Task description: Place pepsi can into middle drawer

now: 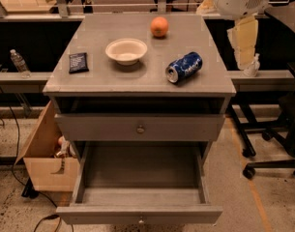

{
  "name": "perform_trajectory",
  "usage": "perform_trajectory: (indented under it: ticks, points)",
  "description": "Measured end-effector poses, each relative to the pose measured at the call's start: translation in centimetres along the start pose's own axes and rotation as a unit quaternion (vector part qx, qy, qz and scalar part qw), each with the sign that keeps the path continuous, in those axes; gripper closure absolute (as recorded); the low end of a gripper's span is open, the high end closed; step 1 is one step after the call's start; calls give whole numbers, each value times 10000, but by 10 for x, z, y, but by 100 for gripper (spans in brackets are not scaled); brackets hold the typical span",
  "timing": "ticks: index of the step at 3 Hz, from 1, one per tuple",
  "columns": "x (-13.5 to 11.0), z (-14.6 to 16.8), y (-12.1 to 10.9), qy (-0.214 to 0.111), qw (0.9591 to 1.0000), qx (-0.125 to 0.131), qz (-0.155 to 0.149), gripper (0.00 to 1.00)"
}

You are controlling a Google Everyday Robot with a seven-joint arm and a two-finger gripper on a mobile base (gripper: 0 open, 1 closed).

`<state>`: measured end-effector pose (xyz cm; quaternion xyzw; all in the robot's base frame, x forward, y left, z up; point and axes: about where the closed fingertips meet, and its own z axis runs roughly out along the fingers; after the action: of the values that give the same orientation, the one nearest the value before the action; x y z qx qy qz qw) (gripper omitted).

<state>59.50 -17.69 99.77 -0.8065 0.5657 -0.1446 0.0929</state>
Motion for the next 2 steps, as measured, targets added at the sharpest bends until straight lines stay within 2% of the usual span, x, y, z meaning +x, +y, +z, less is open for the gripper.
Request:
perform_trajectory:
  ticks: [1,2]
  points:
    - [-1,1,-8,-4,9999,140,2,0]
    - [-18,28,-18,-327,9980,290,-460,0]
